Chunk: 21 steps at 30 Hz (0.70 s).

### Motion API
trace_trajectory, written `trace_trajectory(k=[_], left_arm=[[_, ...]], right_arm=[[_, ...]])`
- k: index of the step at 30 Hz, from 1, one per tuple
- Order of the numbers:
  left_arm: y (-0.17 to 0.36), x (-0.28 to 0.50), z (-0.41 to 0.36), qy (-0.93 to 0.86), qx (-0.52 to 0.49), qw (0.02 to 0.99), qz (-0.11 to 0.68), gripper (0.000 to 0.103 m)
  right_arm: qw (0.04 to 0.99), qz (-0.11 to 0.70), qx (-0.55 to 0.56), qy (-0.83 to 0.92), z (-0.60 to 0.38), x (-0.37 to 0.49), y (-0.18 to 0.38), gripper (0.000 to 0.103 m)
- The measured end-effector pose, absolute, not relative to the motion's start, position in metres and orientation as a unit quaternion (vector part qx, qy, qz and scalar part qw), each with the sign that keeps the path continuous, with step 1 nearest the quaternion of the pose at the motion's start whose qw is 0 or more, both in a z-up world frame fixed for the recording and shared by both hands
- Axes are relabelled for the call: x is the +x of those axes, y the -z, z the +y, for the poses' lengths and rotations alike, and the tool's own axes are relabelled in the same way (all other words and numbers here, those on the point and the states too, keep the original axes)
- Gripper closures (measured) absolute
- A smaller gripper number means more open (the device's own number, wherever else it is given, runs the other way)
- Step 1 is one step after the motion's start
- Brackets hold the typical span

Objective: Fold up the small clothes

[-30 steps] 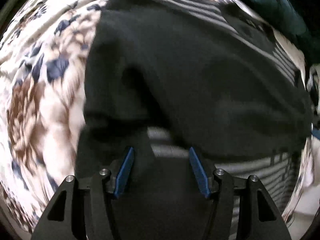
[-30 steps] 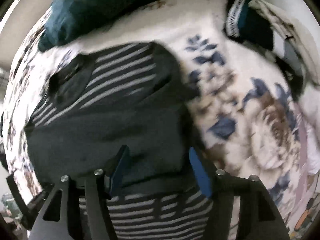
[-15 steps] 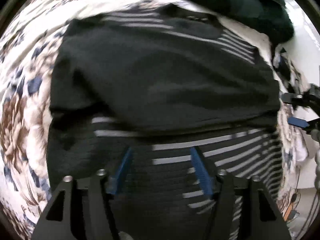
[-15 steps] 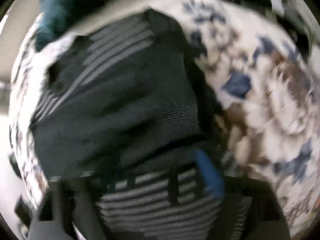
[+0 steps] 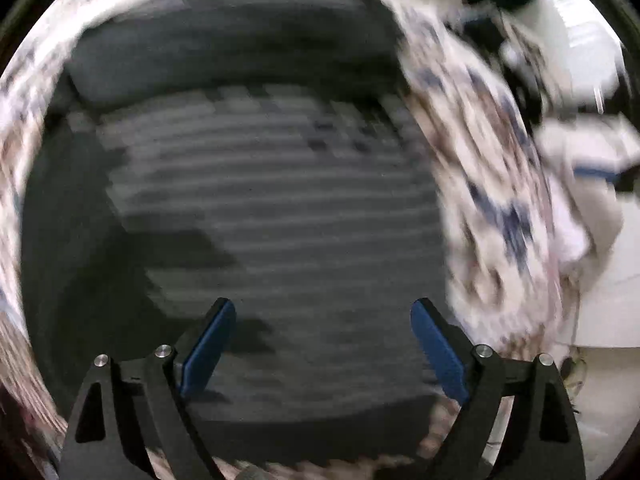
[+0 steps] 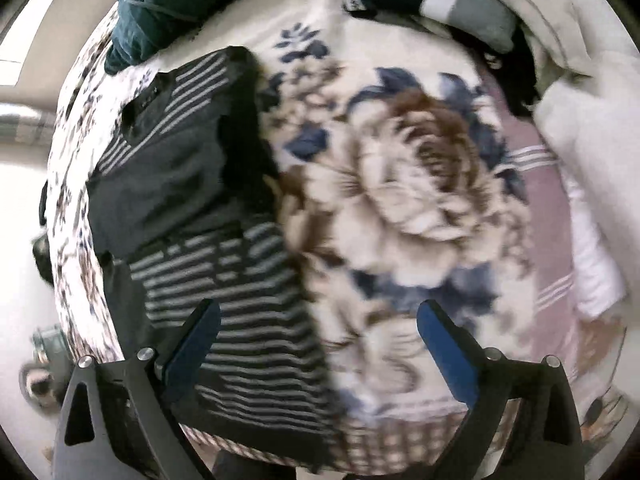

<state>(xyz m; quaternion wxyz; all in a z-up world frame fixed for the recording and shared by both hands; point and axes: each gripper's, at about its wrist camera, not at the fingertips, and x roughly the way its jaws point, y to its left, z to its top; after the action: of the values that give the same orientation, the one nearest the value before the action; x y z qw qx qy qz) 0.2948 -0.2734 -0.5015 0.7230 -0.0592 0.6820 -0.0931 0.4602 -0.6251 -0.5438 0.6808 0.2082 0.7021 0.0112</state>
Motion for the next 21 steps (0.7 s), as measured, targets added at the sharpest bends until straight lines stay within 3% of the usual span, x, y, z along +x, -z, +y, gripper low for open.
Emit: trace_trajectory(k=[4, 9, 11, 12, 13, 15, 21], left_arm=[[0.527, 0.243, -0.334, 0.078, -0.078, 0.687, 0.718, 0.013], [0.567, 0.214, -0.392, 0.06, 0.009, 0.686, 0.725, 0.014], [0.574, 0.211, -0.396, 0.049, 0.02, 0.707, 0.706, 0.037], [0.572, 0.211, -0.396, 0.047, 0.03, 0.717, 0.694, 0.069], [0.569, 0.211, -0.396, 0.048, 0.043, 0.73, 0.681, 0.086], [0.562, 0.21, -0.395, 0.053, 0.033, 0.741, 0.668, 0.097], [0.543, 0.21, -0.388, 0.031, 0.003, 0.749, 0.661, 0.1]], right_arm=[[0.674, 0.705, 0.213, -0.056, -0.646, 0.468, 0.562, 0.003], [0.665, 0.706, 0.215, -0.114, -0.637, 0.497, 0.594, 0.003], [0.662, 0.702, 0.226, -0.134, -0.629, 0.514, 0.609, 0.003], [0.664, 0.698, 0.228, -0.138, -0.623, 0.522, 0.614, 0.003], [0.67, 0.691, 0.227, -0.148, -0.617, 0.536, 0.619, 0.003], [0.679, 0.68, 0.221, -0.164, -0.602, 0.564, 0.628, 0.003], [0.661, 0.661, 0.29, -0.205, -0.562, 0.664, 0.672, 0.003]])
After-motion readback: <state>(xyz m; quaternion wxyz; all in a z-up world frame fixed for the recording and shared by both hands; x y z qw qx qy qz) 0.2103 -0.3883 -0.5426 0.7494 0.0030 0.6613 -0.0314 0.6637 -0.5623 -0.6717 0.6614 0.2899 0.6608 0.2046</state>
